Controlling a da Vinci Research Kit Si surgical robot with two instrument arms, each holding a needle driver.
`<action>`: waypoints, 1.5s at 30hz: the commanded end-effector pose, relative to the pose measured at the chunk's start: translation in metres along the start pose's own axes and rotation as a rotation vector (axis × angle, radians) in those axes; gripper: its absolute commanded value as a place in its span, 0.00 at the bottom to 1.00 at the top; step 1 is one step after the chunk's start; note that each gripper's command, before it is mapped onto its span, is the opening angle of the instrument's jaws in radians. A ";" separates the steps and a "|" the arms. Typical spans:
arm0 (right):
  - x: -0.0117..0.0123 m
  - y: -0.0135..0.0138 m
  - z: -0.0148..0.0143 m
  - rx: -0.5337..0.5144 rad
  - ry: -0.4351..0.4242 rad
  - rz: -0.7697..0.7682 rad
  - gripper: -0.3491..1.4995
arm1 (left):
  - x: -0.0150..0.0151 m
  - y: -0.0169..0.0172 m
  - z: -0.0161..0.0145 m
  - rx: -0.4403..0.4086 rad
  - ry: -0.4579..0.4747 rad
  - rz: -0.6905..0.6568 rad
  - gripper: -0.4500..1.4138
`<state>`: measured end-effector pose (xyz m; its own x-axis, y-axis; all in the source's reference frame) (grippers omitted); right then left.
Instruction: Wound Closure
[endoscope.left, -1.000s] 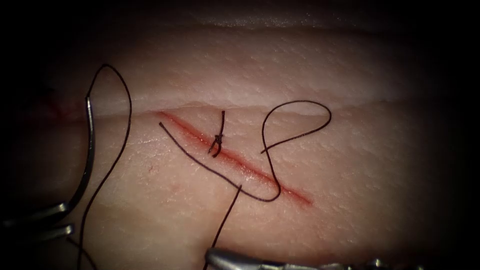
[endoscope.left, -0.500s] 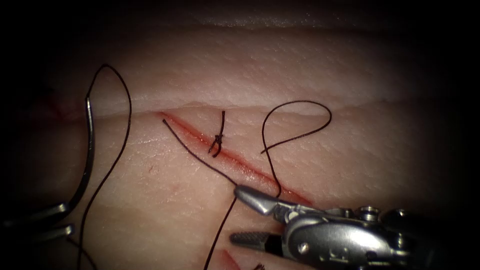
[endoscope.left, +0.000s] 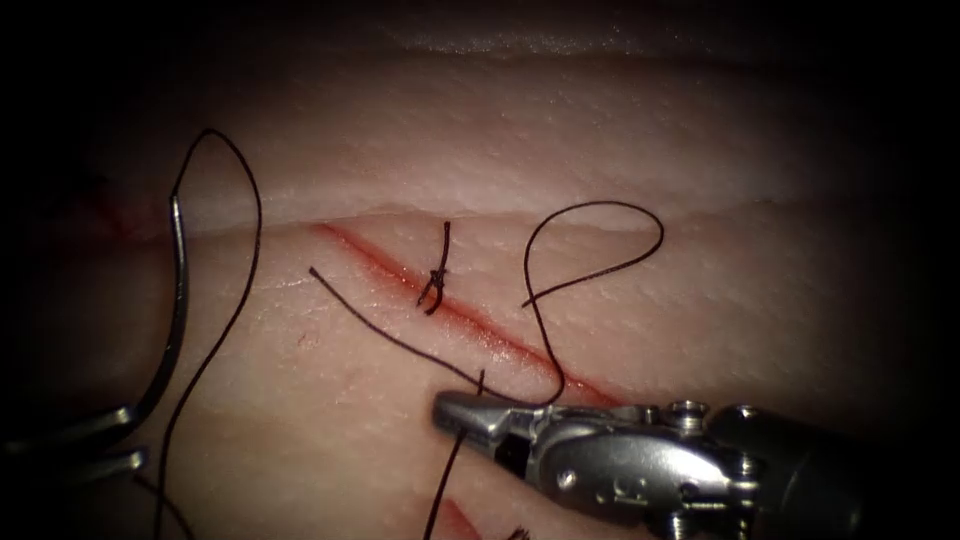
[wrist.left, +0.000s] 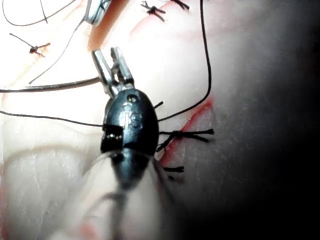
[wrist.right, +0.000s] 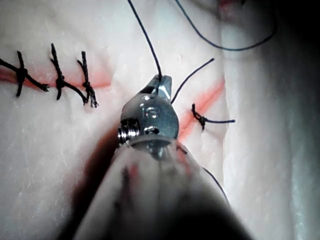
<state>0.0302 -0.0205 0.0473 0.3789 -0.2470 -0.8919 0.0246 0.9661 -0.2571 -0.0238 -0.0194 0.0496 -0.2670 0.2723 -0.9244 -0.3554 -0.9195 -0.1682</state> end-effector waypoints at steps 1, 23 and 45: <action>0.0014 -0.0004 0.0006 0.012 0.016 0.003 0.00 | -0.0004 0.0002 0.0006 0.000 0.001 0.000 0.00; 0.0204 -0.0067 -0.0022 0.312 0.289 -0.001 0.00 | -0.0005 0.0002 0.0007 0.000 0.002 0.000 0.00; 0.0049 0.0028 -0.0023 0.003 0.069 0.059 0.93 | -0.0006 0.0002 0.0008 0.001 0.002 0.002 0.00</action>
<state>0.0294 -0.0197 0.0409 0.3192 -0.1912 -0.9282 0.0055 0.9798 -0.2000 -0.0238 -0.0193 0.0498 -0.2680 0.2706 -0.9247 -0.3564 -0.9195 -0.1658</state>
